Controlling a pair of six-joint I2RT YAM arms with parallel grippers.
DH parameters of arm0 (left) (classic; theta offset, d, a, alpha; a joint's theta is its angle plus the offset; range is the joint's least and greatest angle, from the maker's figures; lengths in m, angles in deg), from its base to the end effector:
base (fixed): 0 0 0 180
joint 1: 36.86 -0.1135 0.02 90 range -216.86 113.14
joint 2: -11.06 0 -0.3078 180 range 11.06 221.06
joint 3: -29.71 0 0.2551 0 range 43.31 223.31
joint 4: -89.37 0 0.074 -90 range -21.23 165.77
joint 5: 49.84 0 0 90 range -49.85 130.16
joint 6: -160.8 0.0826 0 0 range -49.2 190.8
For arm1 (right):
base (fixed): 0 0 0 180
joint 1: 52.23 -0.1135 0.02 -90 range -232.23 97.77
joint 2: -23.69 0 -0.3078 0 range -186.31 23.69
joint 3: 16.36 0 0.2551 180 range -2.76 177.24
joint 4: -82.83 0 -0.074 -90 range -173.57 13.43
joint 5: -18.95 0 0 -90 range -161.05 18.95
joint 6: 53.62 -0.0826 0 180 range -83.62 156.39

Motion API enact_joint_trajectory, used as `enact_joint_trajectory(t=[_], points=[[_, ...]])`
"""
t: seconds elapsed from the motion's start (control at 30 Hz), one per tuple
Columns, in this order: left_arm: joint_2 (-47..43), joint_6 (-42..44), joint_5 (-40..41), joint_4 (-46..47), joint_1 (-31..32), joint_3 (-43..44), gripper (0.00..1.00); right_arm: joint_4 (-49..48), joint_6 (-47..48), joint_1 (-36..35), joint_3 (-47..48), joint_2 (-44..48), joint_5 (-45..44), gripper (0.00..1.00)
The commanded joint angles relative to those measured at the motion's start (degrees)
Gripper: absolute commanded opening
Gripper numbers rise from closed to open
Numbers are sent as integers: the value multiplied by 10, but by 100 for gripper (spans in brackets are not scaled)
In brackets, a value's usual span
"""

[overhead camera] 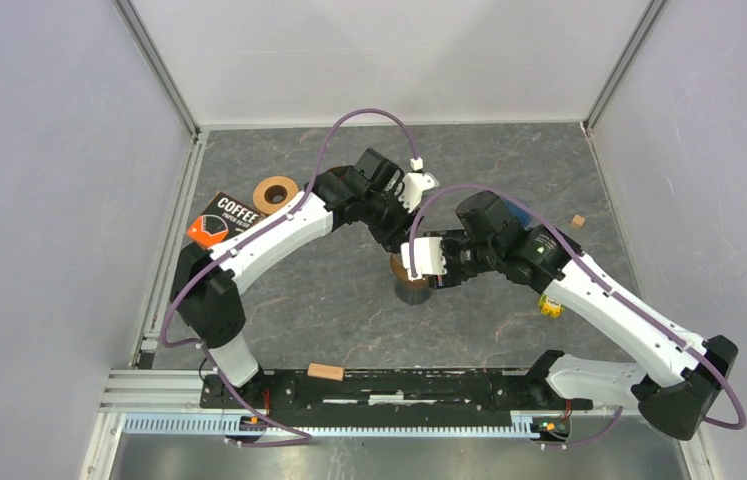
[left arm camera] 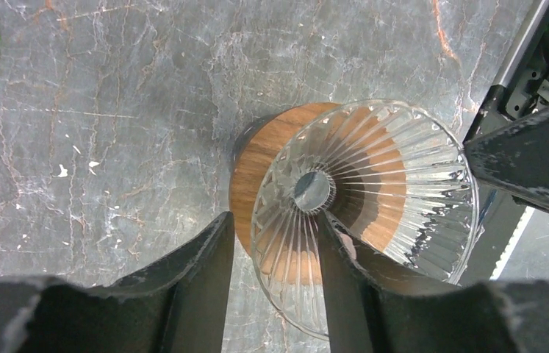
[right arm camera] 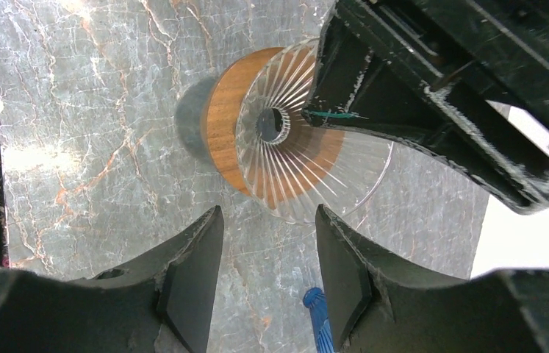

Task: Place the coffee filter in the dripper
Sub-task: Place the coffee dripper in the dripper holder, then adjust the coffee filter holder at the center of the board.

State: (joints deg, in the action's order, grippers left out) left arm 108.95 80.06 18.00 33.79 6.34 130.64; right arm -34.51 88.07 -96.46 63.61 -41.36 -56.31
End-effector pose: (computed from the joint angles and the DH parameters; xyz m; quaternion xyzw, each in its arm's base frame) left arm 0.2765 -0.3024 0.3125 0.4661 0.8064 -0.2661 0.2483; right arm 0.1574 0.1826 0.3444 -0.7180 0.5851 0.0961 0.3645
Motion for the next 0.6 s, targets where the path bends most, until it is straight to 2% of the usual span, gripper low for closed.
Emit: enact_joint_trajectory(t=[0.0, 0.37, 0.43, 0.57], points=[[-15, 11, -3, -5, -1, 34, 54, 2, -2, 8, -5, 12, 22, 56], [-40, 12, 2, -5, -13, 64, 78, -1, -6, 40, -17, 43, 35, 56], [-56, -5, -6, -6, -35, 65, 79, -6, -13, 57, -23, 55, 49, 56], [-97, -46, -42, -20, -128, 64, 79, -41, -49, 92, -33, 78, 56, 57]])
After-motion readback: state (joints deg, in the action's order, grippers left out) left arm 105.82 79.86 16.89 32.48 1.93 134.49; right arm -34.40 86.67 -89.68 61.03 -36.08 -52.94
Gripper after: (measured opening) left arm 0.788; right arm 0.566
